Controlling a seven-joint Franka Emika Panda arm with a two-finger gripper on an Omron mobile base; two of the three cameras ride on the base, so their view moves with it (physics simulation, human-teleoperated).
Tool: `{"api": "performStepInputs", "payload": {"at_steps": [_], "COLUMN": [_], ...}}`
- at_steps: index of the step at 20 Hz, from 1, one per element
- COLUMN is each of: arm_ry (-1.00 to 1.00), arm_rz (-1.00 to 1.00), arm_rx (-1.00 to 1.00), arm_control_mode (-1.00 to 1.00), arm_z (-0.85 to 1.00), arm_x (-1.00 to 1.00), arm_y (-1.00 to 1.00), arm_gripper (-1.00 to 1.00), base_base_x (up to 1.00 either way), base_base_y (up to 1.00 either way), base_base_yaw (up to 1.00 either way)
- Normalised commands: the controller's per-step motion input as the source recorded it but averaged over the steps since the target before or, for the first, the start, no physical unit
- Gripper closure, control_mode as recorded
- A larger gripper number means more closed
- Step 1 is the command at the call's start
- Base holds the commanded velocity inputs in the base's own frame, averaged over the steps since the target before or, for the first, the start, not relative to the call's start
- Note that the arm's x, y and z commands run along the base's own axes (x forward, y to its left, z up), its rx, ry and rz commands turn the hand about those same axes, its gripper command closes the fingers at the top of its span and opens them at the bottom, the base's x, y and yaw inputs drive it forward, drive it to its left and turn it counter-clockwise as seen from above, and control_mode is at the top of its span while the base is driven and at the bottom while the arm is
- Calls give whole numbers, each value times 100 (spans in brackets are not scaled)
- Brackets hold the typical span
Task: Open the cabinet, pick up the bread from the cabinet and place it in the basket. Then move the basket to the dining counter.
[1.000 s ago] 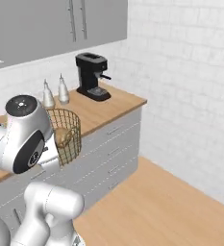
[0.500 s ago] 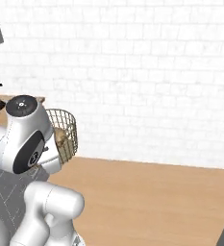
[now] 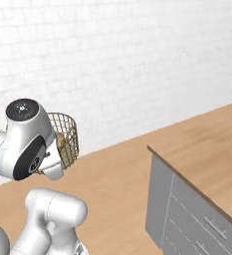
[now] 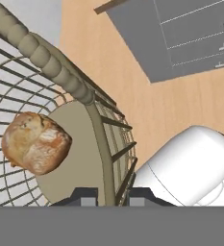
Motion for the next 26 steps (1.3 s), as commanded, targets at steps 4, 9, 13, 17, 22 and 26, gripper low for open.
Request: {"api": "performStepInputs", "payload": {"at_steps": [4, 9, 13, 17, 22, 26], "arm_ry": [0, 0, 0, 0, 0, 0], "arm_rz": [0, 0, 0, 0, 0, 0], "arm_rx": [0, 0, 0, 0, 0, 0], "arm_control_mode": [100, 100, 100, 100, 100, 100], "arm_z": [0, 0, 0, 0, 0, 0], "arm_x": [0, 0, 0, 0, 0, 0], "arm_y": [0, 0, 0, 0, 0, 0], "arm_gripper": [100, 100, 100, 100, 100, 100], "base_base_x": [0, 11, 54, 63, 42, 55], "base_base_y": [0, 11, 81, 79, 100, 100], "base_base_yaw": [-97, -91, -59, -40, -39, -40]}}
